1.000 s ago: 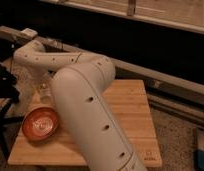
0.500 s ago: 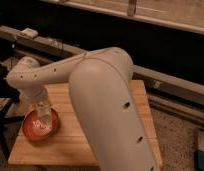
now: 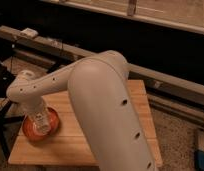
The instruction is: Place the bottle in the ceramic bowl
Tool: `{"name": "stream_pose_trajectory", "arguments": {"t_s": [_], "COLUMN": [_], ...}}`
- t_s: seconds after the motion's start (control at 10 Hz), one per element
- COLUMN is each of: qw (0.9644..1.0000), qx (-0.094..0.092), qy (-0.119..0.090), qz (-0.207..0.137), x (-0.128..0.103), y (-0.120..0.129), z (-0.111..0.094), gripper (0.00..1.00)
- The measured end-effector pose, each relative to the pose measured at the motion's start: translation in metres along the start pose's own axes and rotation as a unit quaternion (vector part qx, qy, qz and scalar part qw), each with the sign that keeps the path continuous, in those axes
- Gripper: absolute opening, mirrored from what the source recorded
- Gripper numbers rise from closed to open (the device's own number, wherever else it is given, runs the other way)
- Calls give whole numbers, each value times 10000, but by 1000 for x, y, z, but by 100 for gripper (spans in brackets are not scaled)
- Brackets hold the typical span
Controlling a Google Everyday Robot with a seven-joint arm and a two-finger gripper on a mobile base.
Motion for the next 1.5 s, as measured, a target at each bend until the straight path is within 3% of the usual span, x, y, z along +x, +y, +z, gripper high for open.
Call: {"name": "stream_pose_trajectory", "arguments": {"t_s": [0.3,0.5,0.8,1.2,1.5], "qw": [9997,9994,9992,9997,9997], "qx": [-56,-36,34,-32,-50], "qy": [15,40,91,-1,11], "qz": [-237,-328,-383,-231,-239], "x": [-5,-8,-15,-27,-26], "y": [17,24,27,10,13], "z": [8,16,29,26,26], "gripper": [47,61,62,62,62]}}
